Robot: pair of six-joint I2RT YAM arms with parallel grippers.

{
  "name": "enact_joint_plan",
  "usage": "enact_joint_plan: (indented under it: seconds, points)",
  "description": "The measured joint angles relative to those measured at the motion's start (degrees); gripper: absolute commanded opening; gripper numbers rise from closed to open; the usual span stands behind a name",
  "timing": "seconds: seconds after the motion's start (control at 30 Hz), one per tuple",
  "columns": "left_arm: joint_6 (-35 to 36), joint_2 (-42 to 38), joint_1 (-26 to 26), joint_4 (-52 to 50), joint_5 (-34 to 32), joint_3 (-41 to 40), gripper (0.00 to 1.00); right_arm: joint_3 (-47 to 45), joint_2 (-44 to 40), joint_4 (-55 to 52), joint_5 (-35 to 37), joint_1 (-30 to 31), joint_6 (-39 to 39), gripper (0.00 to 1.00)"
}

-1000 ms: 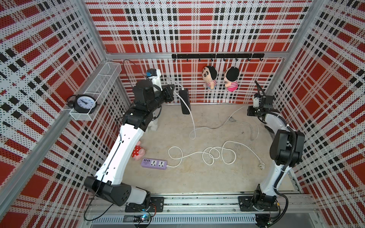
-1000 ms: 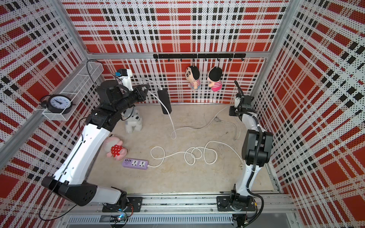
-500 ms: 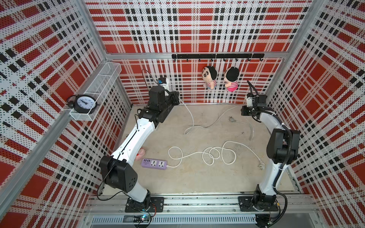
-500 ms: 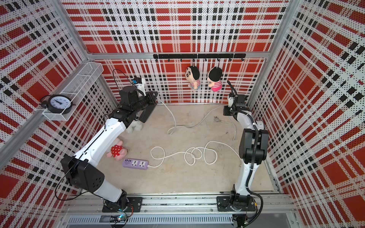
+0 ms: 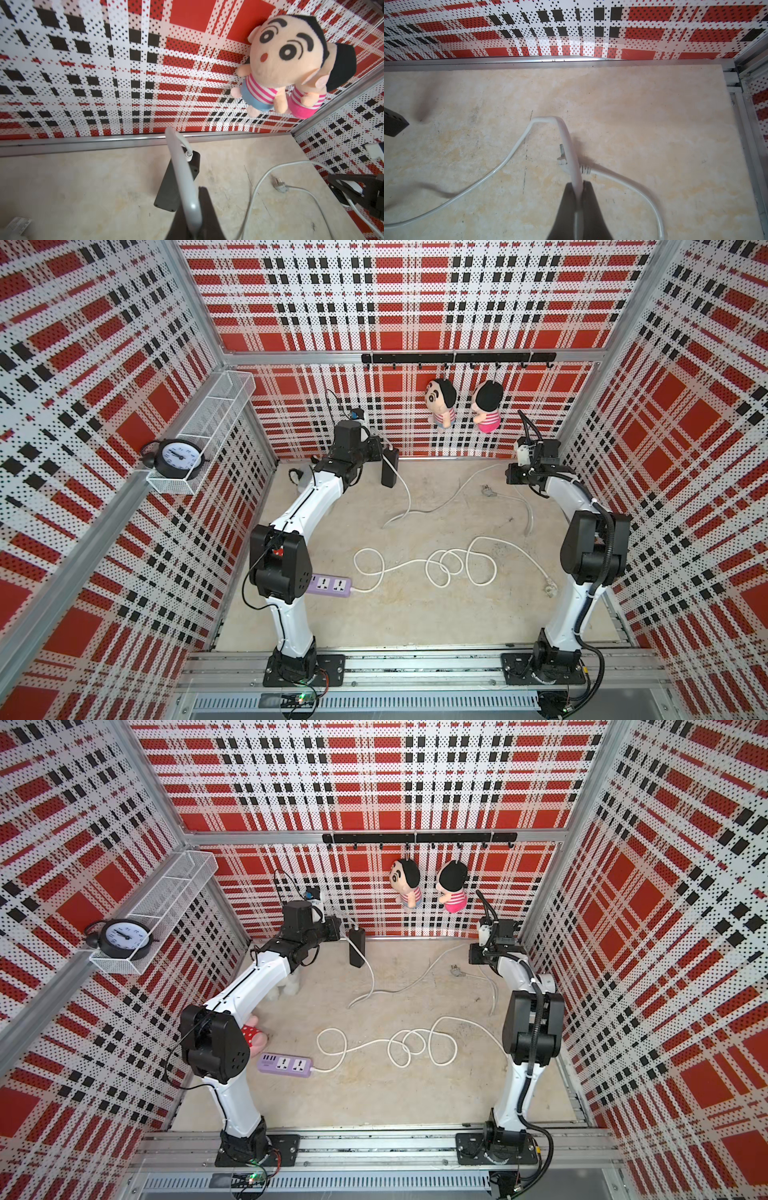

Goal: Unwrap the cord wrapped around the power strip
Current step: Unwrap the power cord at the center of the board, then place the power cord at the center of the board.

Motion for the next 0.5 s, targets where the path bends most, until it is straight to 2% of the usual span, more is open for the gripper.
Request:
enact_joint_plan:
  seconds: [0.2, 0.3, 0.5]
  points:
    - [3.1, 0.9, 0.6, 5.2, 0.9, -1.4, 0.0, 0.0, 0.0, -0.2, -0.2, 0.0, 0.0, 0.0]
    - [3.8, -0.4, 0.5, 8.8, 1.2, -8.6, 0.0, 0.0, 0.0, -0.2, -0.2, 0.0, -0.2, 0.0]
    - [3.2, -8.5, 0.3, 13.5, 2.0, -30.5, 0.0, 0.0, 0.0, -0.6, -0.2, 0.1, -0.8, 0.0]
